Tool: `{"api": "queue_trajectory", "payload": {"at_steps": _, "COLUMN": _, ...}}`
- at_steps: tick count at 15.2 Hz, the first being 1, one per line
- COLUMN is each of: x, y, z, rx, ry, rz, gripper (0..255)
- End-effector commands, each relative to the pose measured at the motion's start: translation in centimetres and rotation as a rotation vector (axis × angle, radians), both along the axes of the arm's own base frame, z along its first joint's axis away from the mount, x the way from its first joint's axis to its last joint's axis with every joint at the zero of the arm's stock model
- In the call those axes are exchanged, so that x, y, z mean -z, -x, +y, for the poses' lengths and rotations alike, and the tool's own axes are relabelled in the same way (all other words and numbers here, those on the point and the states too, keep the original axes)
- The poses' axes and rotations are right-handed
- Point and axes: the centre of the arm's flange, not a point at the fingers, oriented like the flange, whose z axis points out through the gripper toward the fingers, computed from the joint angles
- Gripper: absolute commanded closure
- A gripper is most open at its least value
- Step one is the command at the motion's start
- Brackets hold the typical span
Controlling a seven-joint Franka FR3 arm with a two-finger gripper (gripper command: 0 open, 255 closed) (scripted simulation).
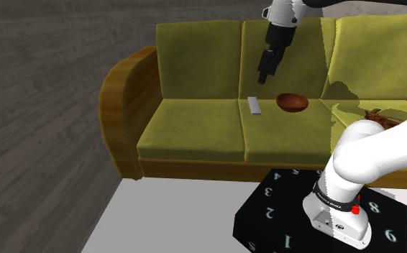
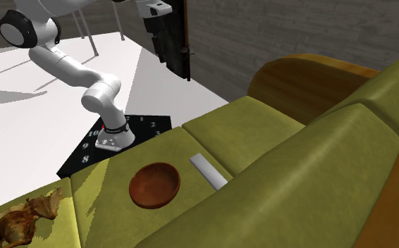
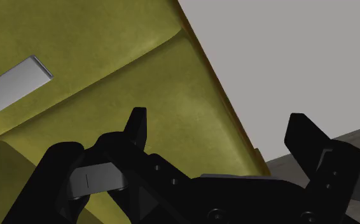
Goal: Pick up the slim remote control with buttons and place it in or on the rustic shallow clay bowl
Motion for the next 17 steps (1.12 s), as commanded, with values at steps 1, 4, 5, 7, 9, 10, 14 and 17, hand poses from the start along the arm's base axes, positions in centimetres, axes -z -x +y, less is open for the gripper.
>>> {"api": "queue_trajectory", "payload": {"at_steps": 1, "x": 0.0, "y": 0.0, "z": 0.0, "rx": 0.0, "ry": 0.0, "rz": 0.0, "gripper": 0}}
{"api": "queue_trajectory", "payload": {"at_steps": 4, "x": 2.0, "y": -2.9, "z": -1.9, "rx": 0.064, "ry": -0.001, "rz": 0.008, "gripper": 0}}
{"api": "queue_trajectory", "payload": {"at_steps": 5, "x": 2.7, "y": -3.8, "z": -2.6, "rx": 0.086, "ry": -0.001, "rz": 0.011, "gripper": 0}}
{"api": "queue_trajectory", "payload": {"at_steps": 7, "x": 4.0, "y": -5.6, "z": -4.0, "rx": 0.129, "ry": -0.002, "rz": 0.016, "gripper": 0}}
{"api": "queue_trajectory", "payload": {"at_steps": 9, "x": 5.4, "y": -7.3, "z": -5.4, "rx": 0.172, "ry": -0.003, "rz": 0.022, "gripper": 0}}
{"api": "queue_trajectory", "payload": {"at_steps": 10, "x": 6.0, "y": -8.2, "z": -6.2, "rx": 0.193, "ry": -0.003, "rz": 0.025, "gripper": 0}}
{"api": "queue_trajectory", "payload": {"at_steps": 14, "x": 8.8, "y": -11.4, "z": -9.4, "rx": 0.279, "ry": -0.004, "rz": 0.035, "gripper": 0}}
{"api": "queue_trajectory", "payload": {"at_steps": 17, "x": 10.9, "y": -13.5, "z": -12.0, "rx": 0.343, "ry": -0.005, "rz": 0.044, "gripper": 0}}
